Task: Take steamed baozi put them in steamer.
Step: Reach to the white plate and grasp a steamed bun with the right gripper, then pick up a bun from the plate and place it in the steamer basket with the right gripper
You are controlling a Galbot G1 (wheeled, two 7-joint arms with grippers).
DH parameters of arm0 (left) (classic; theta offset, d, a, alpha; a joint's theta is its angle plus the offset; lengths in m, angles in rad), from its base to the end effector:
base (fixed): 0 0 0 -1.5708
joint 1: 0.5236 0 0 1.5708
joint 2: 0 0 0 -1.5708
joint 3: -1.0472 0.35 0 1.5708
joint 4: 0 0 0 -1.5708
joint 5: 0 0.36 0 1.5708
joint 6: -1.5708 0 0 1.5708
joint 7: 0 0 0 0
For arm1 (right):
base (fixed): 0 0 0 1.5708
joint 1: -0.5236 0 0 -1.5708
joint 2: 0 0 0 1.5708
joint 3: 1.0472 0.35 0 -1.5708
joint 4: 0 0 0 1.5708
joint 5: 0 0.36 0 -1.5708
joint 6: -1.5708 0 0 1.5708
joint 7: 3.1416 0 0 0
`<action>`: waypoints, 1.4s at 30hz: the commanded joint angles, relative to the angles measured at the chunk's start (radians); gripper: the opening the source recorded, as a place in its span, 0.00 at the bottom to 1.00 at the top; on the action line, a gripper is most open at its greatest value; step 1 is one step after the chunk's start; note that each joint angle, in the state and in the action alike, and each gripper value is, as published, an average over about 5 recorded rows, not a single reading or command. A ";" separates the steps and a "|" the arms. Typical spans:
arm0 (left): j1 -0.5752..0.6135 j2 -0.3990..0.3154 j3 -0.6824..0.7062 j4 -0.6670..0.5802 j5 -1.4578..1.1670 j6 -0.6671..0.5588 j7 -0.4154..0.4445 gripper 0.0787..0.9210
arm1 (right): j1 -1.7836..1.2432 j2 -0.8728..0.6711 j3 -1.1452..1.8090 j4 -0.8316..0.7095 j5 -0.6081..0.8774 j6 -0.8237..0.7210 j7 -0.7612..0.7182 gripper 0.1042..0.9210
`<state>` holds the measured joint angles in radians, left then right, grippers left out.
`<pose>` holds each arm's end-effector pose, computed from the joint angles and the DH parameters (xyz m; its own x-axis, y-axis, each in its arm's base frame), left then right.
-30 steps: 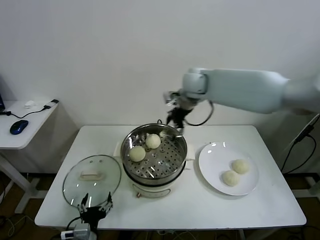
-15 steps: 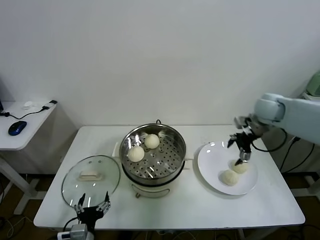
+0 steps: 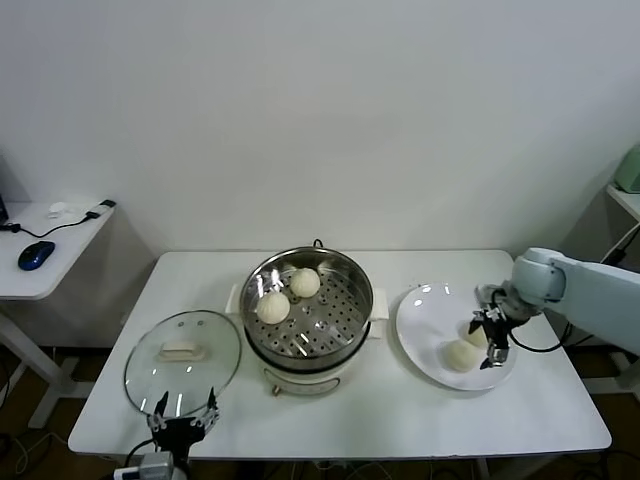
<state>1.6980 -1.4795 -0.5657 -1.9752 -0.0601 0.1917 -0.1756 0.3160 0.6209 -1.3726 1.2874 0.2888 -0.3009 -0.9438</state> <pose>0.1381 0.0329 -0.3644 -0.8938 -0.1847 0.4088 -0.1513 0.9820 0.1130 0.4944 -0.1760 -0.2171 -0.0655 -0.0753 0.9950 -0.9970 0.0461 -0.0621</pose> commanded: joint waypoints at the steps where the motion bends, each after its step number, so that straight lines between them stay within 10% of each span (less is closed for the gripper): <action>1: 0.003 0.000 0.001 -0.003 0.000 0.000 0.000 0.88 | -0.126 0.053 0.107 -0.063 -0.037 -0.024 0.046 0.88; 25: -0.005 0.001 0.006 0.009 -0.002 0.001 0.001 0.88 | 0.140 0.083 -0.066 -0.008 0.032 -0.008 -0.046 0.66; 42: -0.001 0.005 0.016 -0.016 0.002 0.006 0.002 0.88 | 0.794 0.530 -0.175 0.230 0.269 0.451 -0.141 0.66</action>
<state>1.6981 -1.4747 -0.5472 -1.9885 -0.0547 0.1957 -0.1742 0.8829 0.9489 -1.5549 1.3647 0.4796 -0.0592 -1.0667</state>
